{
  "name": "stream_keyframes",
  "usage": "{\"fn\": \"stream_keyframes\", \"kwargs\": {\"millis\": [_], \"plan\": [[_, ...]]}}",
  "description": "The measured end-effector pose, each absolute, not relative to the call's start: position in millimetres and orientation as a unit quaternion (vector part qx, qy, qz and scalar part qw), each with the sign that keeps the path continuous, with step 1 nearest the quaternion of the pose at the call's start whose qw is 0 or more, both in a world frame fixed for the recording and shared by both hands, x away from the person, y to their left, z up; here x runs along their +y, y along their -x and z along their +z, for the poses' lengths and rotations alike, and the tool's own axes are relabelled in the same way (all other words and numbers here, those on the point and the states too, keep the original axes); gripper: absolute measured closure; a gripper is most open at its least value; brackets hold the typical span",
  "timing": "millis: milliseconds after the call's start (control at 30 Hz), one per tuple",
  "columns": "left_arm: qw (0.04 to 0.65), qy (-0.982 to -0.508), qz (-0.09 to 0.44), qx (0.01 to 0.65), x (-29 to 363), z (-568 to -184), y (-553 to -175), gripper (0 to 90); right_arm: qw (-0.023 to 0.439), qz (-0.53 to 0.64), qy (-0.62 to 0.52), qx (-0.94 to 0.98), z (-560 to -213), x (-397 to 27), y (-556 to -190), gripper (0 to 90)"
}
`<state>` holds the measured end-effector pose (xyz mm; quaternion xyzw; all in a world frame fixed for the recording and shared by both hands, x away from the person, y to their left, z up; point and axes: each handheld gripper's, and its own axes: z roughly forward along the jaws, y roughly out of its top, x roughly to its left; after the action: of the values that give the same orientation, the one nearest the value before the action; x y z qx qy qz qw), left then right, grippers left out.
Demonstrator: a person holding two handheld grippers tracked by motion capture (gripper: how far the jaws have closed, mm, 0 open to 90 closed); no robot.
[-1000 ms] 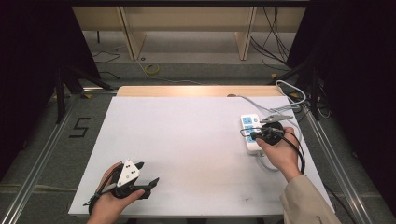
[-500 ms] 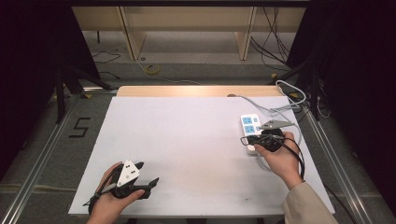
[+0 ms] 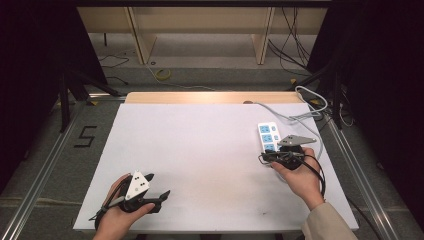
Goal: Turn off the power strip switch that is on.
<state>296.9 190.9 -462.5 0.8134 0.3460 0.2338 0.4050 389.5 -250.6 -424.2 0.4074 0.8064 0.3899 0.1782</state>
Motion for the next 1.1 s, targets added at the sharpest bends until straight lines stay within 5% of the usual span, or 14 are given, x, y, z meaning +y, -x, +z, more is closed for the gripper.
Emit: {"fn": "stream_keyframes", "kwargs": {"millis": [1100], "plan": [[0.403,-0.813,0.234,0.349,193,-463,-298,24.2,0.177,0.462,-0.335,0.802,-457,-253,-342,50.1]]}}
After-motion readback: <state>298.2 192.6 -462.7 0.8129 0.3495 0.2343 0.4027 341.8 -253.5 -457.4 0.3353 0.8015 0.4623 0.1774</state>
